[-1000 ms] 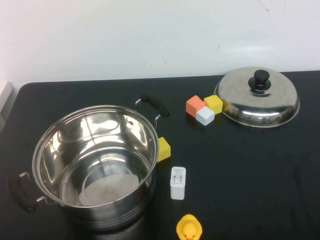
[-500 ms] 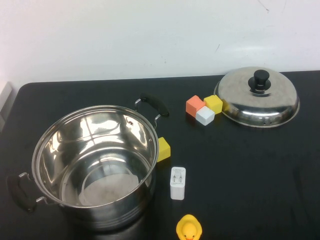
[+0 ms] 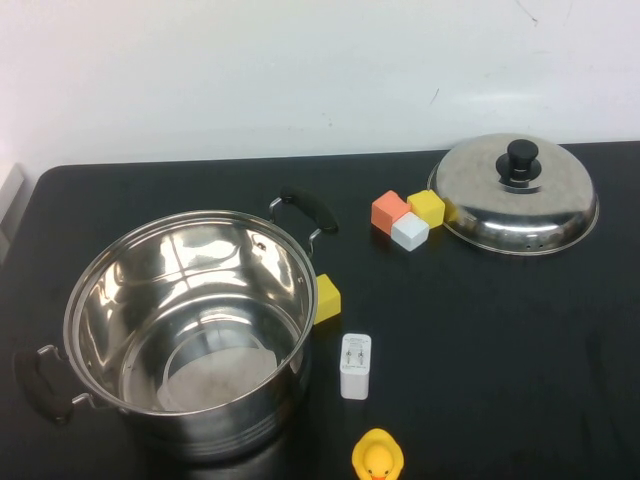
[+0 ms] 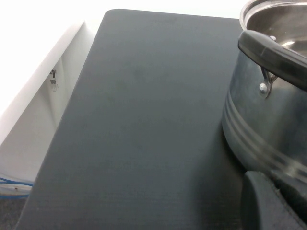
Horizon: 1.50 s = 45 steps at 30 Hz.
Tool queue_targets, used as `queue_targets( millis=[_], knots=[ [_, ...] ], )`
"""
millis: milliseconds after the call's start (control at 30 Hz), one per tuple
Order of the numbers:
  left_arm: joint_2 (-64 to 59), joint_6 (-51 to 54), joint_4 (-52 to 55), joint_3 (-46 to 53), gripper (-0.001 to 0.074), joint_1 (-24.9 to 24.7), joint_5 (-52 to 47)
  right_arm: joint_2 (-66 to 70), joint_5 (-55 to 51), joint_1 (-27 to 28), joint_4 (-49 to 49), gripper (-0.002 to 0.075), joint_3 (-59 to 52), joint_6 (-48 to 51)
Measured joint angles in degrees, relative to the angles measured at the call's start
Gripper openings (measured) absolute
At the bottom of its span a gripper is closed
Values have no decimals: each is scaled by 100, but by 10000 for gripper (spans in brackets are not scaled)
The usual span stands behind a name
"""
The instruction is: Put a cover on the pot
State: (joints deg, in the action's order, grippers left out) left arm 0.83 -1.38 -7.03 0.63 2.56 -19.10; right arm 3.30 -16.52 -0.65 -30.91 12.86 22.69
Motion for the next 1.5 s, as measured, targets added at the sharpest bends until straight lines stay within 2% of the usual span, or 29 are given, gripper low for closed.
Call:
queue_targets(
  millis=[200,333,400,467,567,667,767,833,933,1133,1267,1500],
  knots=[
    [0,-11,0,0,-2,0,0,1436,-436,0,-21,-2,1124,1448],
    [0,-11,0,0,-2,0,0,2197,-319,0,107,-2,1318,1459],
    [0,-11,0,0,-2,0,0,2528,-131,-47,648,-1,1316,739],
    [0,-11,0,0,-2,0,0,2803,171,-166,1522,3,1316,-471],
    [0,-11,0,0,-2,0,0,3251,915,-419,3422,29,1316,-2664],
    [0,-11,0,0,-2,0,0,3909,2224,-559,4855,76,1316,-4301],
    [0,-11,0,0,-2,0,0,4808,4126,-581,5386,146,1316,-4785],
    [0,-11,0,0,-2,0,0,5551,5346,-607,5409,207,1316,-4741],
    [0,-11,0,0,-2,0,0,6632,6419,-617,5291,301,1408,-4252],
    [0,-11,0,0,-2,0,0,8553,6979,-617,4945,448,2291,-3277],
    [0,-11,0,0,-2,0,0,9553,7029,-617,4803,482,3183,-3029],
    [0,0,0,0,-2,0,0,10930,7000,-606,4573,490,4516,-2871]
  ],
)
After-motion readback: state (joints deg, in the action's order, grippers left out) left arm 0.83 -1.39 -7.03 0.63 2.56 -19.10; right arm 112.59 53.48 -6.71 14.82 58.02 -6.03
